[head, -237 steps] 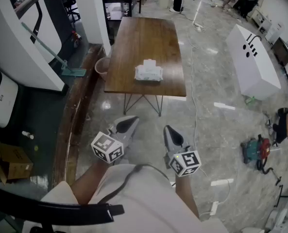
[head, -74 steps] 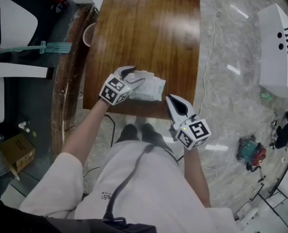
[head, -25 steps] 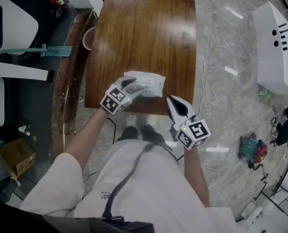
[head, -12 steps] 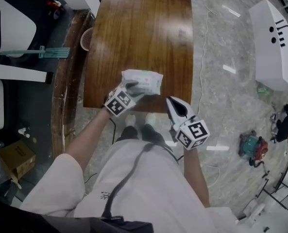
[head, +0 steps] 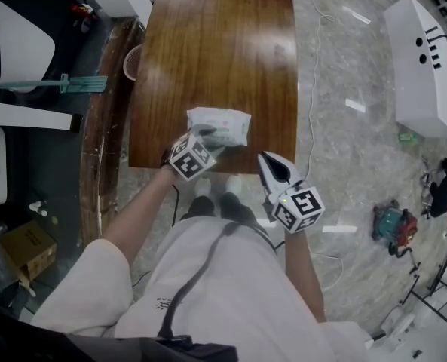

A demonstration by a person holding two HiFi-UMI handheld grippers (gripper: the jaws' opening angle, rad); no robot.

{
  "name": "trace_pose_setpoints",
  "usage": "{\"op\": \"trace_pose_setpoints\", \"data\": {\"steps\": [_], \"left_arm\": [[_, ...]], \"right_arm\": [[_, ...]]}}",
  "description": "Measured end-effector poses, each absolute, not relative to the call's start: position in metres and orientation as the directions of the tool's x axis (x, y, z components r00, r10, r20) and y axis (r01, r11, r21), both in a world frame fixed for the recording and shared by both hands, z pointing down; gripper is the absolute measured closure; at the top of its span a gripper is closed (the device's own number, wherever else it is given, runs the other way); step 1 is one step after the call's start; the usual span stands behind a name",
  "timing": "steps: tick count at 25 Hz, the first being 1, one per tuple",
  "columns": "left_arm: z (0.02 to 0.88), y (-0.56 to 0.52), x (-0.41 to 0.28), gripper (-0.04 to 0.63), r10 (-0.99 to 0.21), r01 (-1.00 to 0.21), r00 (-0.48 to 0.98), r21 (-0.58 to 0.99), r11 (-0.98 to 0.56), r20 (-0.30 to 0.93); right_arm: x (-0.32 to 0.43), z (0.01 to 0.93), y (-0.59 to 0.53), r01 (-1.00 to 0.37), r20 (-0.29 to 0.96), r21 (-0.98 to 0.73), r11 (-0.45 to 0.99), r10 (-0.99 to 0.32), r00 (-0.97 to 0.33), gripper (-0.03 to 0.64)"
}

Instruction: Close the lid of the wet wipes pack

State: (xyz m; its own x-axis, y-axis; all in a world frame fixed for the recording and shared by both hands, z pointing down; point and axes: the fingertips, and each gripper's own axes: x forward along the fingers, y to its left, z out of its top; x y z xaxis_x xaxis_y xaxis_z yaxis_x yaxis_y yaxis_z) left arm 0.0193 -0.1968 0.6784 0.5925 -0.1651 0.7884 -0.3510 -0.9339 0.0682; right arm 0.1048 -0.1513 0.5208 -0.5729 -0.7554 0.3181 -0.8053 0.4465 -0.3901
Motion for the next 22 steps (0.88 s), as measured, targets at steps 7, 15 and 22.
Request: {"op": "trace_pose_setpoints", "data": {"steps": [7, 15, 22], "left_arm": [[0.690, -0.195, 0.018, 0.392, -0.115, -0.308, 0.525, 0.062, -0.949, 0.843], [0.686, -0.202, 0.017, 0.438, -0.160, -0.376, 0.558, 0.076, -0.924, 0.815], [0.649, -0.207, 0.017, 0.494, -0.276, -0.494, 0.635, 0.106, -0.863, 0.722]], "right_arm": [[0.106, 0.517, -0.150, -0.807, 0.318, -0.380, 0.452, -0.756, -0.573, 0.607], [0.103, 0.516, -0.148, -0.805, 0.308, -0.382, 0.454, -0.758, -0.574, 0.607], [0.100, 0.507, -0.146, -0.798, 0.277, -0.367, 0.478, -0.763, -0.585, 0.607]]}}
